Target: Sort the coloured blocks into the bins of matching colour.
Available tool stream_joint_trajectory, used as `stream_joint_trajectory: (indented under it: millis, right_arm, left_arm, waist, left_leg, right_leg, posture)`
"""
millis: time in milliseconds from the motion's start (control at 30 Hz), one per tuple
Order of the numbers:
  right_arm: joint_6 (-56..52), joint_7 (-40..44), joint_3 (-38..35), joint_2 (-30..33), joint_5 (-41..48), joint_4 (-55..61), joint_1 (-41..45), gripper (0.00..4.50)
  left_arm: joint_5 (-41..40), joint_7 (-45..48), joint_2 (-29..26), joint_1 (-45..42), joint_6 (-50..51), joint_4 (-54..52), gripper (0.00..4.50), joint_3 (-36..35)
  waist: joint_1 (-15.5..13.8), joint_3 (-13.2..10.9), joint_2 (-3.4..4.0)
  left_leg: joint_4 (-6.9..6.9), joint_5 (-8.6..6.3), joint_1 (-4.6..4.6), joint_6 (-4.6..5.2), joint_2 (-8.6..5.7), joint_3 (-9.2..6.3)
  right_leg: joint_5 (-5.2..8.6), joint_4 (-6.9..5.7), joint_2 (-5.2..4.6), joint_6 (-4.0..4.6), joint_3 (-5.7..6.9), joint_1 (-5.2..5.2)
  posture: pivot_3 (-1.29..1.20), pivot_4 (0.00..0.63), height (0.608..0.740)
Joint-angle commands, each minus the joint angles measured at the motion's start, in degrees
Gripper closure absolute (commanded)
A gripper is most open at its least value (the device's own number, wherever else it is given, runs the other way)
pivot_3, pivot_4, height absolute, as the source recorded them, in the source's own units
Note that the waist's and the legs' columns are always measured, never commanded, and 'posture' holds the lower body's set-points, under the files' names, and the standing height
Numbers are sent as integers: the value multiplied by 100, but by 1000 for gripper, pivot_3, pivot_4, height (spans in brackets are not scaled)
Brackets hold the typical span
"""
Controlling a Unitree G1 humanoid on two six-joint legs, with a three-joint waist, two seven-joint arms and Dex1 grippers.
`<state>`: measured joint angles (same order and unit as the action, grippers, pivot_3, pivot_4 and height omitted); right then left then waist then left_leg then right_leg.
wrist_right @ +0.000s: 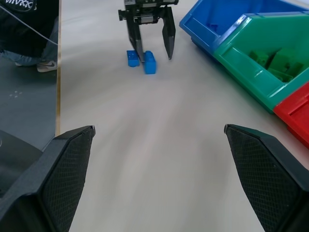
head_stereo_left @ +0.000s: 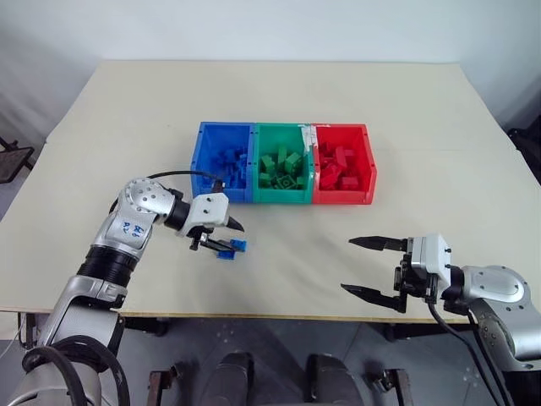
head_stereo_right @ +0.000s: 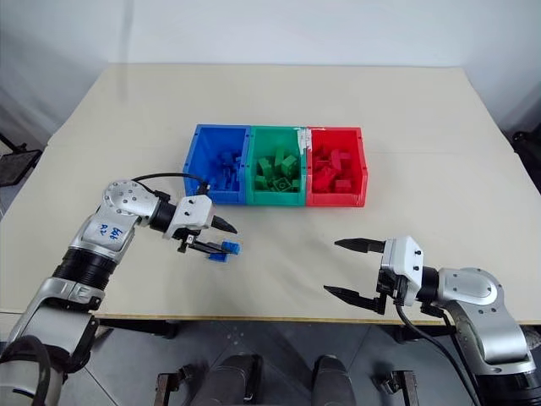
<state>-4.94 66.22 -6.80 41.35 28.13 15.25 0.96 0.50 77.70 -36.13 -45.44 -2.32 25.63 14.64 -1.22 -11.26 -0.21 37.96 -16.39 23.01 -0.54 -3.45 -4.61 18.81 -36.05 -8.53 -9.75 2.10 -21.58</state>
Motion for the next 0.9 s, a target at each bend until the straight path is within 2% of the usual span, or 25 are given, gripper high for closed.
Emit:
stream_joint_trajectory:
  millis: [33,100,333,533,667,800,900]
  right_arm:
    - [93,-27,-47,-29,37,156,-80,0]
    - [89,-50,-50,-32,40,180,-106,0]
    - [100,-91,-37,-39,44,199,-139,0]
    - [84,-270,-210,-151,189,310,-264,0]
    - [162,-714,-465,-509,415,464,-220,0]
    - [302,-1167,-625,-833,398,438,78,0]
    - [428,-1396,-694,-962,264,320,254,0]
  left_arm:
    - [35,37,10,-88,58,-75,3369,60]
    - [6,111,-16,-71,69,-135,4020,84]
    - [-172,115,-17,-19,120,-204,4045,-67]
    - [-1272,-205,147,174,615,-641,4045,-1058]
    - [-1845,-1199,230,404,1209,-932,4045,-1995]
    - [-1675,-2550,437,-47,1406,-561,4045,-2387]
    - [-1407,-3308,554,-489,1396,-9,4045,-2414]
  waist:
    - [1,0,0]
    - [2,0,0]
    - [-1,0,0]
    - [4,0,0]
    - [46,0,0]
    - [18,0,0]
    - [-31,1,-2]
  left_leg:
    - [0,0,0,0,0,0]
    - [0,0,0,0,0,0]
    - [0,0,0,0,0,0]
    - [2,0,2,0,0,-5]
    - [-2,0,-1,-1,4,-46]
    - [4,1,0,-2,-1,-53]
    - [13,1,3,-2,-9,-59]
  right_leg:
    - [0,0,0,0,0,0]
    - [0,0,0,0,0,0]
    - [0,0,0,0,0,0]
    - [0,0,-1,0,0,0]
    - [0,-1,-1,0,-1,-2]
    - [0,-4,-1,0,0,-1]
    - [-2,-6,-3,-4,1,1]
  posture:
    - [0,150,740]
    - [0,150,740]
    - [0,150,740]
    - [0,150,740]
    - [0,150,740]
    - [0,150,740]
    - [0,150,740]
